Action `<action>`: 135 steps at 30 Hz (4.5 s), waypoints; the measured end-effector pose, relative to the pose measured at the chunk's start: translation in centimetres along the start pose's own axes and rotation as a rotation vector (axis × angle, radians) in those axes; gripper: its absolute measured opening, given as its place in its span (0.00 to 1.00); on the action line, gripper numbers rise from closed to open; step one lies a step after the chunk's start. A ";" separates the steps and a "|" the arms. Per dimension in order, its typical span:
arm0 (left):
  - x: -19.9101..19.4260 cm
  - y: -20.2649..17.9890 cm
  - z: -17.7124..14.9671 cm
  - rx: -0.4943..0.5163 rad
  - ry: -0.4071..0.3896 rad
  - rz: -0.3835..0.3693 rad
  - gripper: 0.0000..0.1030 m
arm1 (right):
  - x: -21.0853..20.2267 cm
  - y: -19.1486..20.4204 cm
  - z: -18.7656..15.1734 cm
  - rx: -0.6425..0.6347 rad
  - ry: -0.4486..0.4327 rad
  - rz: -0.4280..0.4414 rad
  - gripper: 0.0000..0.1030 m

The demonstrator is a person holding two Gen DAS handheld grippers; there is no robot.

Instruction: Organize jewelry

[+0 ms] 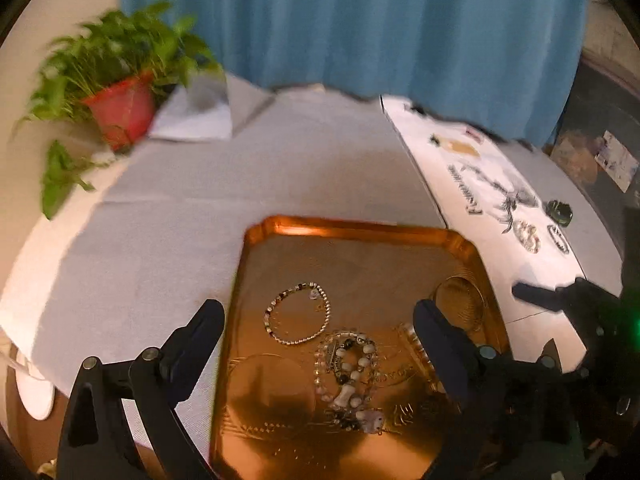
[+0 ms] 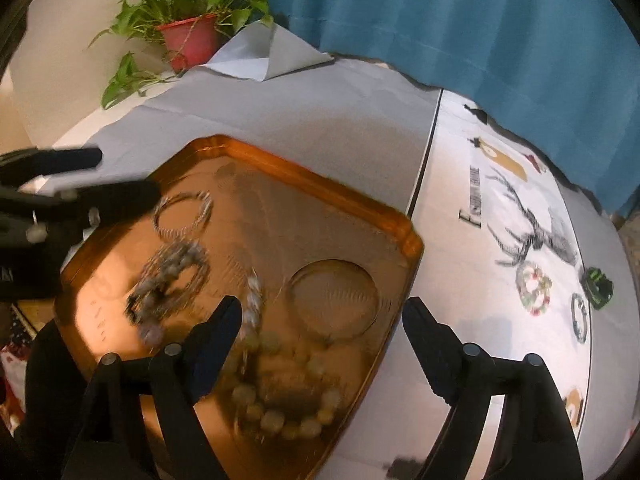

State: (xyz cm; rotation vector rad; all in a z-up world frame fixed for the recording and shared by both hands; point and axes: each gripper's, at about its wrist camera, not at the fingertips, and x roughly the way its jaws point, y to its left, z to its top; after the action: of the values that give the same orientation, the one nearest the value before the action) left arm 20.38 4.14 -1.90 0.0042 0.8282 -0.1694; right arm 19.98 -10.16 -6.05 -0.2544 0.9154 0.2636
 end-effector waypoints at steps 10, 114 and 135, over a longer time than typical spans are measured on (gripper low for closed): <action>-7.7 -2.4 -7.5 -0.021 0.048 0.066 0.91 | -9.0 0.9 -7.5 0.046 -0.022 -0.037 0.81; 21.2 -25.8 10.2 0.232 0.402 -0.221 0.90 | 3.4 -35.0 -8.1 0.608 -0.020 -0.313 0.81; 20.6 -26.5 8.8 0.380 0.370 -0.155 0.73 | 4.1 -35.0 -7.8 0.577 0.004 -0.319 0.88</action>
State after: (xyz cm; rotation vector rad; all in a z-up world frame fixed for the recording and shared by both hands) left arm 36.47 -25.71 -9.44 0.3377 1.1547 -0.4810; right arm 28.12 -45.02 -10.23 0.1348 0.9025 -0.2970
